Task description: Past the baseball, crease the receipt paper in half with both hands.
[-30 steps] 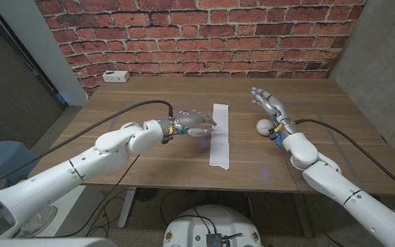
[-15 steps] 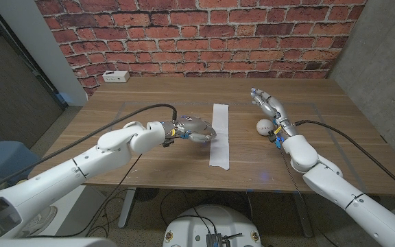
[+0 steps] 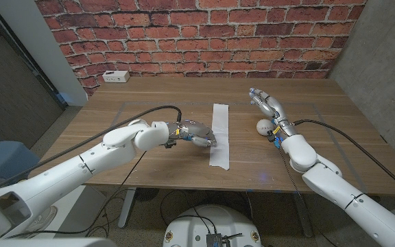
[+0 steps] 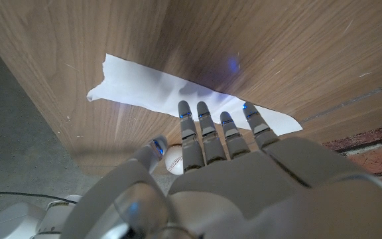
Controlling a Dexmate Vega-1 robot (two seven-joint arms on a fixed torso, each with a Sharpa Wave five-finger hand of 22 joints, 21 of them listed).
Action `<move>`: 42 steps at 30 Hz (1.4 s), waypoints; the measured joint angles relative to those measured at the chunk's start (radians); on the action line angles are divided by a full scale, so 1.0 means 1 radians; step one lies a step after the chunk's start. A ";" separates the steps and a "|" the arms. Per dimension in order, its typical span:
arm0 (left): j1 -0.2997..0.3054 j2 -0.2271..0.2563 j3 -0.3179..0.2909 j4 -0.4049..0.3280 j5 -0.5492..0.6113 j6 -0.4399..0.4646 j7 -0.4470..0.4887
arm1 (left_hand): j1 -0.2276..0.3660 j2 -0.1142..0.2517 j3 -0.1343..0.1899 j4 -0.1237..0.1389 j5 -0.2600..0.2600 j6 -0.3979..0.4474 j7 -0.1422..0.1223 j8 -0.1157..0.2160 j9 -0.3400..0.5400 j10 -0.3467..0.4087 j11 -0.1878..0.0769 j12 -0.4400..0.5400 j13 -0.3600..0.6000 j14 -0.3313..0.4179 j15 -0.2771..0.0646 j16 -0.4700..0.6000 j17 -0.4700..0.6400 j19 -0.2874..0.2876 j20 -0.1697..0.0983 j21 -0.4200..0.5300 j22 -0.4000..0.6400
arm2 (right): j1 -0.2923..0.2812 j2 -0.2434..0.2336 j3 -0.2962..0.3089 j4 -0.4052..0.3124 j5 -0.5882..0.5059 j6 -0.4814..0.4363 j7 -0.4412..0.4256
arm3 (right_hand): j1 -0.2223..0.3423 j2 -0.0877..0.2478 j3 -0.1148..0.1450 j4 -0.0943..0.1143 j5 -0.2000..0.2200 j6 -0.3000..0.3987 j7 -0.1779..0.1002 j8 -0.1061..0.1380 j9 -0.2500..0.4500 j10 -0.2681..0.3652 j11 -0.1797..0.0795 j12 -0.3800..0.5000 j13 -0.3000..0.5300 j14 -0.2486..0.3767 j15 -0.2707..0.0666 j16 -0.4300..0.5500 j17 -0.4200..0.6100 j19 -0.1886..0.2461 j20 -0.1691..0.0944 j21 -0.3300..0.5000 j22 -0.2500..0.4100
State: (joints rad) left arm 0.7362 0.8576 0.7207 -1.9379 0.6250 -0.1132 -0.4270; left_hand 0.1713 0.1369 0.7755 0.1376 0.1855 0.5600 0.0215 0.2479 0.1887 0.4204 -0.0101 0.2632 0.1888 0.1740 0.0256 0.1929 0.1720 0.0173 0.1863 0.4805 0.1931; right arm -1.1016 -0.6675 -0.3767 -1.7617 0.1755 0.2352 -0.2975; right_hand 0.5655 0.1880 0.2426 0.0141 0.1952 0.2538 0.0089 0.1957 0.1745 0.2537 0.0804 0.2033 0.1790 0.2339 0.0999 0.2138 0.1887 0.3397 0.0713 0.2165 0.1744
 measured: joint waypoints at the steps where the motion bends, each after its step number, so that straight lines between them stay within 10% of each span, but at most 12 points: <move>1: -0.005 -0.003 0.004 0.002 0.000 0.000 -0.007 | 0.000 0.000 0.000 0.000 0.000 0.007 0.000 0.000 0.000 0.003 0.001 0.000 0.000 0.000 0.000 0.000 0.000 0.000 0.000 0.000 0.000 | 0.000 0.000 0.000 0.000 0.000 -0.002 0.000 | 0.003 -0.003 0.000 0.000 0.000 0.000 0.000 0.000 0.000 0.000 0.000 0.000 0.000 0.000 0.000 0.000 0.000 0.000 0.000 0.000 0.000; 16: -0.048 -0.030 0.043 0.012 0.023 0.015 -0.095 | -0.032 -0.010 -0.009 0.032 0.000 0.018 0.009 -0.010 -0.004 0.017 -0.007 -0.008 0.000 0.003 -0.003 0.000 0.008 -0.011 0.000 -0.004 0.005 | 0.005 -0.017 -0.008 -0.036 -0.016 -0.065 0.003 | 0.013 -0.005 0.020 -0.013 0.000 0.004 -0.004 0.000 0.000 0.009 0.002 0.000 0.000 0.006 -0.005 0.000 0.000 0.005 -0.005 0.000 0.000; 26: -0.062 -0.044 0.063 0.009 0.044 0.056 -0.150 | -0.053 -0.022 -0.023 0.046 0.000 0.011 0.013 -0.024 -0.005 0.013 -0.010 -0.010 0.000 0.003 -0.003 0.000 0.009 -0.016 -0.006 -0.004 0.005 | 0.041 -0.043 -0.052 -0.095 -0.117 -0.146 -0.022 | 0.022 -0.006 0.052 -0.017 -0.010 0.044 0.008 0.000 0.000 0.075 0.003 0.002 0.002 0.150 -0.049 0.051 0.020 0.085 -0.019 0.027 0.005; 42: -0.091 -0.060 0.091 0.033 0.041 0.047 -0.177 | -0.086 -0.036 -0.023 0.046 0.000 0.076 0.020 -0.021 -0.006 0.081 -0.021 -0.008 -0.001 0.025 -0.018 0.000 0.005 -0.016 -0.006 -0.004 0.005 | 0.180 -0.040 -0.213 -0.146 -0.577 -0.417 -0.069 | 0.087 -0.031 0.078 -0.088 -0.014 0.169 -0.011 0.020 0.005 0.162 -0.026 0.009 0.010 0.182 -0.140 0.105 0.087 0.127 -0.041 0.035 0.010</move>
State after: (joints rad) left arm 0.6456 0.7976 0.8119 -1.9047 0.6664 -0.0661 -0.6035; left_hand 0.0856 0.1014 0.7525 0.1837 0.1855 0.6361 0.0417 0.2274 0.1831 0.5018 -0.0308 0.2554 0.1881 0.1985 0.0073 0.1929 0.1766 0.0015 0.1806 0.4761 0.1978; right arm -0.9219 -0.7079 -0.5893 -1.9082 -0.4014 -0.1821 -0.3665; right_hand 0.6522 0.1565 0.3205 -0.0741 0.1810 0.4226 -0.0019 0.2153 0.1796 0.4153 0.0548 0.2120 0.1887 0.4163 -0.0400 0.3190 0.2757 0.4664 0.0305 0.2517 0.1841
